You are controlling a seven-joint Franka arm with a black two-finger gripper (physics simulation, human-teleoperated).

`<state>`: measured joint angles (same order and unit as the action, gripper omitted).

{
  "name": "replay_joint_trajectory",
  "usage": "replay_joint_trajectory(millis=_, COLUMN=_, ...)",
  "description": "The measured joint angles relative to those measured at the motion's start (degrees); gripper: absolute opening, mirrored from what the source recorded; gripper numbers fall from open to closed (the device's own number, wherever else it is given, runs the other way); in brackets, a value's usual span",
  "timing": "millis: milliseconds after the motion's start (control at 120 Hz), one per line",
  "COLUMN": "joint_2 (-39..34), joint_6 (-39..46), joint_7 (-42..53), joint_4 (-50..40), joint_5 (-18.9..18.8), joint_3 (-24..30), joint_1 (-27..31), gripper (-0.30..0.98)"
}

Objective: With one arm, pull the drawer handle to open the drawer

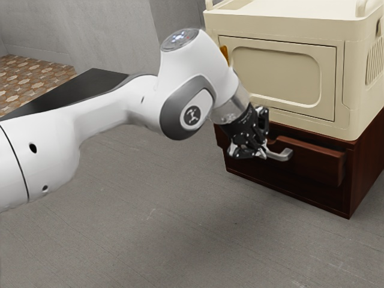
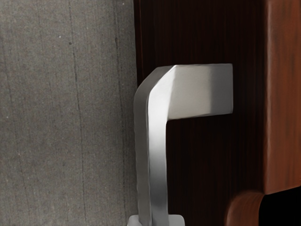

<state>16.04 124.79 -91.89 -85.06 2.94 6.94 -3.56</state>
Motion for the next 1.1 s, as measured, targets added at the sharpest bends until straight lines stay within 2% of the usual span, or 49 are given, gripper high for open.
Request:
replay_joint_trajectory(millis=375, joint_2=-4.87, joint_6=2.54, joint_7=0.07, joint_4=-6.85, joint_5=0.54, joint_3=0.26, joint_1=-0.02, gripper=-0.1)
replay_joint_trajectory(millis=1100, joint_2=-10.53, joint_6=6.36, joint_7=0.3, joint_4=-14.41, joint_5=0.81, joint_3=0.46, joint_1=-0.09, gripper=-0.1)
